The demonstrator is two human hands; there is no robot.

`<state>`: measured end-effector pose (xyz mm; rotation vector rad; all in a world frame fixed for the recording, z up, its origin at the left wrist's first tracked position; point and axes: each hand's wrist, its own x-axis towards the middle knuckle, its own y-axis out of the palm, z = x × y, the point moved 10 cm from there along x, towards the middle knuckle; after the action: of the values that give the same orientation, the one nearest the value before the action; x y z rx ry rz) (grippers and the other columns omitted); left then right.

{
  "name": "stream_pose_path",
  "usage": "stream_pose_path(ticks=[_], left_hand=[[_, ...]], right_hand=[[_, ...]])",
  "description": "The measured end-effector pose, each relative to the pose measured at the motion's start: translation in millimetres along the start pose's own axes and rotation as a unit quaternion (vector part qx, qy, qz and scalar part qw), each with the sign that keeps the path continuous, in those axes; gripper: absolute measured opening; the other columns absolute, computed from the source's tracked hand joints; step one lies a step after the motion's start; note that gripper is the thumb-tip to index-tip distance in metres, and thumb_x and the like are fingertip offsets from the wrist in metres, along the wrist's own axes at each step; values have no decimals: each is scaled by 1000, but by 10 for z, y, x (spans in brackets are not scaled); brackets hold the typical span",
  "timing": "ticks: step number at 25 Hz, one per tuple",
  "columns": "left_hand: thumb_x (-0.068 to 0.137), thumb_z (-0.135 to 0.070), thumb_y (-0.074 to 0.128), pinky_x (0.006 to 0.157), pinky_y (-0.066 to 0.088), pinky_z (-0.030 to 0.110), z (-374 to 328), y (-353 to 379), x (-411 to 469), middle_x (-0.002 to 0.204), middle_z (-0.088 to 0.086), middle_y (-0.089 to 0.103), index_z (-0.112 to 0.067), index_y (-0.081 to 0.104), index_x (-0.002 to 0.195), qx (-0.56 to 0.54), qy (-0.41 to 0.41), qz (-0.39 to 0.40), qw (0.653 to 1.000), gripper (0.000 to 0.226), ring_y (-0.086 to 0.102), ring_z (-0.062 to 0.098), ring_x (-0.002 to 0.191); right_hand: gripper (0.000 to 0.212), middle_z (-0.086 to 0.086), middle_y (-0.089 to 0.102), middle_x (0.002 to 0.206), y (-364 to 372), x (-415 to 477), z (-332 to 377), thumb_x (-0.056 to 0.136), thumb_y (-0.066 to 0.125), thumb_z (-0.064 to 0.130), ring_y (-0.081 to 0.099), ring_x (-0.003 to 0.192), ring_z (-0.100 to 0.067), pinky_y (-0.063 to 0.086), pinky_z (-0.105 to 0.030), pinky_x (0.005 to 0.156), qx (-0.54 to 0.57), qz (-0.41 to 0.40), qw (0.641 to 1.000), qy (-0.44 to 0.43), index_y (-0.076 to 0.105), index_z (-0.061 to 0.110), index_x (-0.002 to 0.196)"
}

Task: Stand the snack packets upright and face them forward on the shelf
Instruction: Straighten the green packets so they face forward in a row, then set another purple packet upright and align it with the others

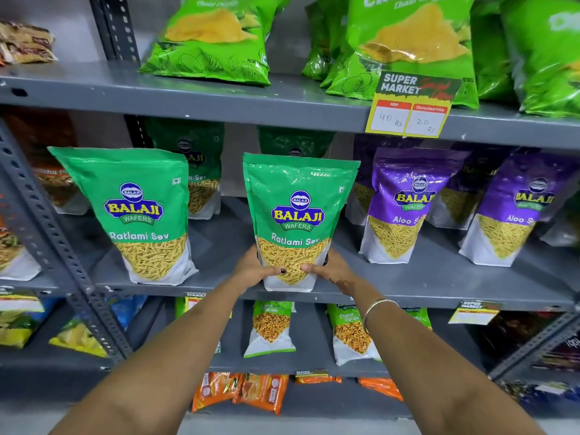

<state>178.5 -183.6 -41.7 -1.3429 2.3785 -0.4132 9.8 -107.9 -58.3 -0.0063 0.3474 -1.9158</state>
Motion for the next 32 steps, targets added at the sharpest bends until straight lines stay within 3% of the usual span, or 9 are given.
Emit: stream_pose_path(ticks=[5, 8, 12, 14, 16, 19, 24, 28, 32], left_hand=[[66, -30, 80, 101, 44, 42, 270, -17, 9, 134, 12, 47, -7, 35, 129, 120, -82, 34, 989, 81, 46, 29, 124], [79, -33, 68, 66, 46, 27, 458, 204, -226, 87, 5, 54, -9, 49, 95, 191, -215, 165, 943, 34, 54, 17, 76], [88, -36, 55, 60, 44, 24, 46, 1002, -453, 74, 1, 58, -13, 50, 70, 204, -211, 306, 905, 29, 56, 8, 53], [89, -31, 55, 61, 46, 26, -366, 1410, -273, 84, 6, 56, -14, 52, 75, 136, -130, 264, 946, 23, 57, 15, 70], [86, -24, 60, 72, 48, 31, -788, 1672, -40, 107, 9, 52, -10, 55, 102, 22, -63, 175, 982, 22, 52, 20, 98], [83, -8, 64, 93, 40, 29, -1192, 2045, 293, 132, 2, 43, -8, 34, 138, -106, -13, 95, 990, 63, 41, 15, 122], [65, 6, 75, 83, 49, 24, -1216, 2276, 674, 131, 18, 55, 1, 41, 129, -172, 10, 3, 985, 73, 54, 21, 112], [73, 12, 66, 58, 49, 3, -1245, 2259, 499, 124, 21, 57, 6, 44, 125, -157, 17, -66, 985, 57, 56, 16, 85], [72, 7, 70, 68, 51, 18, -1164, 2272, 247, 127, 22, 59, 3, 47, 122, -139, 1, -78, 987, 56, 55, 18, 95]], right_hand=[[89, -2, 44, 141, -62, -90, -73, 69, 79, 21, 43, 131, -23, 39, -37, 108, 4, 2, 999, 40, 28, 13, 141], [86, -9, 43, 133, -456, -187, -216, 74, 75, 26, 45, 124, -24, 42, -31, 100, -35, -72, 995, 57, 27, 5, 142], [26, -8, 54, 70, -1243, -270, -388, 75, 74, 27, 52, 60, -18, 38, -10, 47, -126, -140, 976, 111, 59, 5, 73], [33, -6, 54, 62, -1696, -341, -494, 72, 74, 35, 48, 51, -14, 39, -16, 42, -180, -168, 955, 163, 54, 10, 65], [53, -17, 64, 99, -2172, -321, -541, 68, 76, 37, 60, 82, -25, 50, -24, 69, -194, -218, 945, 145, 55, 3, 104], [84, -17, 43, 134, -2598, -144, -494, 68, 80, 23, 40, 129, -28, 33, -34, 106, -129, -221, 964, 66, 34, -2, 133], [75, -10, 55, 128, -2594, 361, -541, 62, 82, 6, 52, 121, -27, 42, -42, 106, 18, -60, 998, 12, 41, 7, 125], [89, -18, 57, 124, -2595, 526, -937, 28, 88, 49, 56, 115, -30, 48, -50, 99, -9, -64, 997, 33, 51, 17, 103], [113, -15, 59, 120, -2546, 361, -1094, 15, 78, 72, 58, 114, -28, 50, -45, 98, -52, -56, 997, 22, 57, 18, 112]])
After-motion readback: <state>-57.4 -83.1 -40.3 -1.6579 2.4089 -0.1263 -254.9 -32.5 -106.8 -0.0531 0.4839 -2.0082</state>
